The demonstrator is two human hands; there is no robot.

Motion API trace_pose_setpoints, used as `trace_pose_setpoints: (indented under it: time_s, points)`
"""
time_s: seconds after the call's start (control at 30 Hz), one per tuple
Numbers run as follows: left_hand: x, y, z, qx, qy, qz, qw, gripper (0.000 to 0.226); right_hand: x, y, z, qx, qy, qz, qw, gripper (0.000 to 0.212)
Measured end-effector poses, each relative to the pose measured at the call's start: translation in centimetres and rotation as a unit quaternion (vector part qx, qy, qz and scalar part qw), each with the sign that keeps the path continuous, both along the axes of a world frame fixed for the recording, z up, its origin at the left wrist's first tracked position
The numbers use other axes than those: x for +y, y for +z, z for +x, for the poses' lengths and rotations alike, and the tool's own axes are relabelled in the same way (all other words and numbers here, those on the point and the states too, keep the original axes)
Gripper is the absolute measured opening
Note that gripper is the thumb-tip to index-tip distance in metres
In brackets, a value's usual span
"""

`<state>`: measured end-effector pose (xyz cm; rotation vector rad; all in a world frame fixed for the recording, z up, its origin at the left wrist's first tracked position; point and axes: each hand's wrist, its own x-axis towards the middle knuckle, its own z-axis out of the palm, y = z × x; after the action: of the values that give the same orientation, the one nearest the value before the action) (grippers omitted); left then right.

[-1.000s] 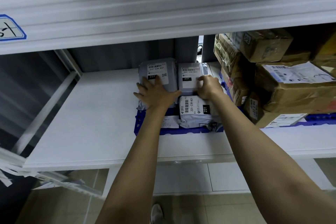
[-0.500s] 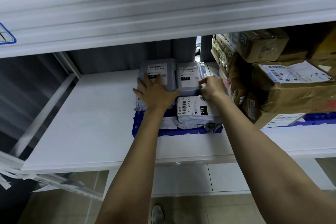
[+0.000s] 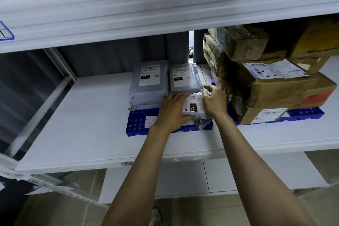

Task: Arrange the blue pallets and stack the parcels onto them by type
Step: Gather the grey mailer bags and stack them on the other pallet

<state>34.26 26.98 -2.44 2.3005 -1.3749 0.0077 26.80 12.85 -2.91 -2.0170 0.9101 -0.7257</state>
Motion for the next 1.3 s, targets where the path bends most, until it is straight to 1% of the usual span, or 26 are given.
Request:
trace_pose_setpoints:
  time_s: [0.1,0.3,0.37,0.47,0.57,0.7,0.8,0.87,0.93,0.97,1.07,1.1,1.17,1.3]
  points:
    - [-0.3,-0.3,-0.2,0.000,0.019,-0.006,1.000,0.073,0.3,-0.6,-0.9,-0.014,-0.008,0.026,1.000,0.034]
    - [-0.8,-0.7,-0.4,-0.018,0.032,0.001,0.999,0.071,0.4,-2.0,-1.3,-0.031,-0.006,0.069,0.997,0.032]
    - [-0.7,-1.0,-0.3,-0.003,0.028,-0.005,1.000,0.074,0.3,-2.3,-1.3,-0.036,-0.012,0.074,0.997,0.032]
    - [-0.4,-1.2,-0.2,0.014,0.013,-0.003,1.000,0.085,0.3,-2.3,-1.2,-0.047,-0.015,0.078,0.996,0.032]
    - [-0.3,-1.5,-0.2,-0.030,0.012,0.016,0.999,0.090,0.2,-2.2,-1.2,-0.042,-0.033,0.073,0.996,0.032]
    - [-0.7,-1.6,-0.2,-0.064,0.030,0.035,0.997,0.085,0.4,-2.6,-1.7,-0.045,-0.034,0.069,0.996,0.032]
    - [-1.3,-1.0,0.0,-0.081,0.030,0.075,0.993,0.091,0.7,-3.0,-2.5,-0.069,-0.009,0.104,0.992,0.033]
    - [-1.6,-0.5,0.4,-0.086,0.024,0.098,0.991,0.094,0.8,-3.4,-3.3,-0.109,0.046,0.170,0.978,0.037]
    - [-1.8,-0.1,0.8,-0.082,0.018,0.116,0.990,0.092,0.8,-3.7,-4.4,-0.123,0.110,0.213,0.963,0.045]
    - [-1.8,0.0,1.0,-0.079,0.015,0.120,0.990,0.091,0.7,-3.8,-4.9,-0.113,0.141,0.209,0.961,0.052]
    - [-1.8,0.4,1.1,-0.076,0.010,0.122,0.990,0.089,0.6,-3.8,-5.4,-0.074,0.209,0.158,0.962,0.080]
    - [-1.8,0.5,1.0,-0.073,0.006,0.120,0.990,0.088,0.7,-3.7,-5.4,-0.072,0.216,0.144,0.963,0.086]
    - [-1.6,0.7,0.9,-0.060,-0.004,0.110,0.992,0.087,0.7,-3.7,-5.2,-0.084,0.201,0.119,0.969,0.090]
    - [-1.3,1.1,0.9,-0.044,-0.026,0.083,0.995,0.086,0.4,-3.7,-4.9,-0.089,0.167,0.081,0.979,0.089]
